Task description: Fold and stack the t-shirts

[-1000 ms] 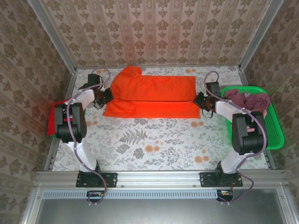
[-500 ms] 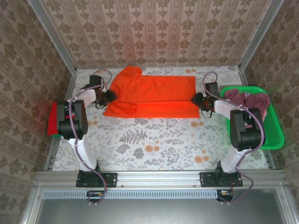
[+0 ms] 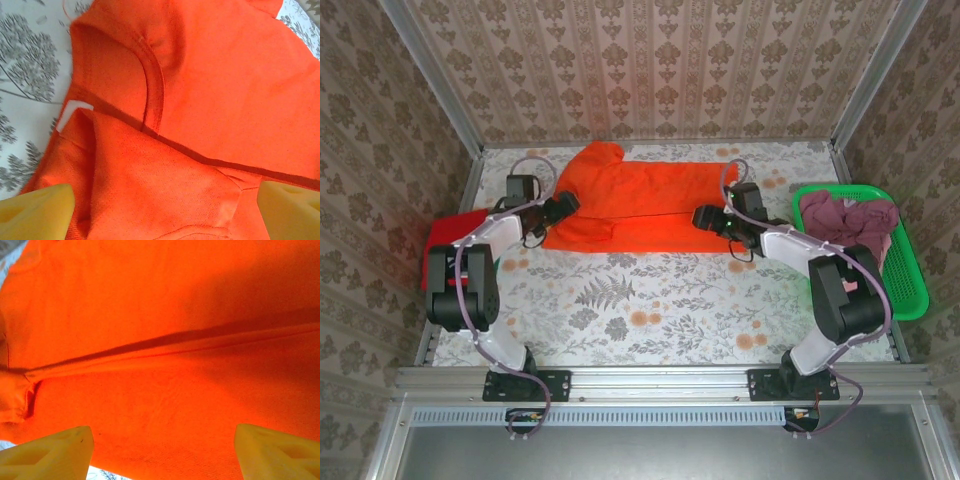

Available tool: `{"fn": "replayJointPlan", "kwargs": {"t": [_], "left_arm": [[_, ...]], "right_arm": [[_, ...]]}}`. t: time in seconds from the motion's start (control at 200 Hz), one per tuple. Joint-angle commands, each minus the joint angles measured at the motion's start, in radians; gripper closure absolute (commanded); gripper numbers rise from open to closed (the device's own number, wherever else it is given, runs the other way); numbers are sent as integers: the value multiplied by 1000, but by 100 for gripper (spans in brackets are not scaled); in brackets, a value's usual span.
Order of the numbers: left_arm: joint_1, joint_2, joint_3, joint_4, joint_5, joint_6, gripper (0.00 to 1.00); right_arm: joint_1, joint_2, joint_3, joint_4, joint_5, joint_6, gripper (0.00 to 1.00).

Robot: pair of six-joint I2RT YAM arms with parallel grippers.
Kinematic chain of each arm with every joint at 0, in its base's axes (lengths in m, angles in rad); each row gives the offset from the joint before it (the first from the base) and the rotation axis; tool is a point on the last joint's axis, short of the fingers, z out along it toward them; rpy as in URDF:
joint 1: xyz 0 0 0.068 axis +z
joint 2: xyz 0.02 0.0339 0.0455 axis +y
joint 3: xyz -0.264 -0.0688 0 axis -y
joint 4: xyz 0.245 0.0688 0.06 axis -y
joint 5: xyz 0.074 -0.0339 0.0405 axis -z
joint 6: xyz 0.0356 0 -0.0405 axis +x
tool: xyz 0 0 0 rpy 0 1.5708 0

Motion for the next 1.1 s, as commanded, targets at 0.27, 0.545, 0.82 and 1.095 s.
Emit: {"fn": "replayJointPlan", "kwargs": {"t": [0.27, 0.545, 0.82, 1.095], "left_arm": [[22, 39, -167, 172, 24, -113, 7], [25, -98, -367, 124, 34, -115, 7], [-27, -356, -453, -56, -48, -131, 7], [-118, -352, -322, -139, -55, -181, 9]], "right_arm": [[-19, 71, -83, -66, 67, 79, 29], [-31, -35, -245, -92, 42, 145, 30], [-25, -216, -349, -142, 29, 146, 31], [47, -188, -231, -49, -24, 140, 31]]}}
